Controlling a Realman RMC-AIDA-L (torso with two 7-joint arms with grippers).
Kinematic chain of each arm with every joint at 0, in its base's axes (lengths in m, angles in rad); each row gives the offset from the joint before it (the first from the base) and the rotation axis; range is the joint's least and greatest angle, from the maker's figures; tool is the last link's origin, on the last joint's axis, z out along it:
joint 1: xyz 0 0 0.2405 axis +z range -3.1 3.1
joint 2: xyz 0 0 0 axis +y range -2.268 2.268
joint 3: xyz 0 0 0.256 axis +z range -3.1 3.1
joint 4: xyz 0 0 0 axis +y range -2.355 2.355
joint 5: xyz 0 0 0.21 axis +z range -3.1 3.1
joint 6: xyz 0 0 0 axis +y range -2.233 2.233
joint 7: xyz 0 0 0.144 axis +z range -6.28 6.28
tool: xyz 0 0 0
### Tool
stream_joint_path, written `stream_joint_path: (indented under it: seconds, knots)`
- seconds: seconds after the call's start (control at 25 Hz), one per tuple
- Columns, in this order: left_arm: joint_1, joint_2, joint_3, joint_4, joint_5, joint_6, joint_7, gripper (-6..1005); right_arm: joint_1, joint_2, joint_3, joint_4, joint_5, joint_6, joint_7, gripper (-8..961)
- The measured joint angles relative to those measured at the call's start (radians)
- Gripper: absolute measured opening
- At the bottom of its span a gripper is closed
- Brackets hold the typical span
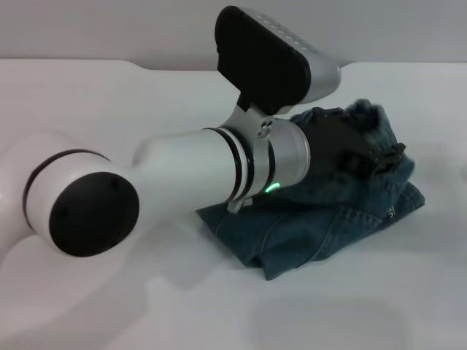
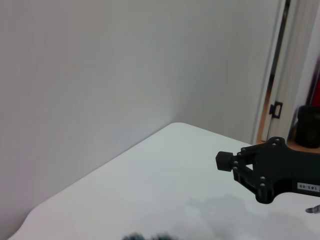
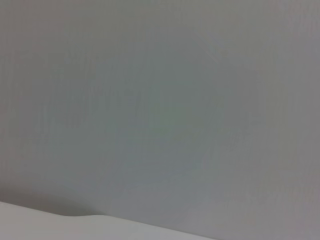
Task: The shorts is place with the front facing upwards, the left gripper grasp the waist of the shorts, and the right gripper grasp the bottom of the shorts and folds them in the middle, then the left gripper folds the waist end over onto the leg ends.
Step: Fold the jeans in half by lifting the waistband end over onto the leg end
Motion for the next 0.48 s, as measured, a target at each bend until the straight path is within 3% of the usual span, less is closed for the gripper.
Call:
stream_joint_path:
  seconds: [0.16, 0.28, 0.48]
  knots:
    - [-0.032, -0.002, 0.018, 0.035, -0.001, 0.024, 0.016, 598, -0.015, 0.001, -0.012, 0.012, 0.000, 0.004, 0.001, -1]
    - [-0.051, -0.002, 0.025, 0.051, -0.001, 0.034, 0.017, 796, -0.027, 0.001, -0.014, 0.024, 0.000, 0.010, 0.002, -1]
    - [-0.020, 0.001, 0.029, 0.029, 0.003, 0.076, 0.017, 821, -0.056, 0.002, -0.017, 0.039, -0.002, 0.052, 0.003, -1]
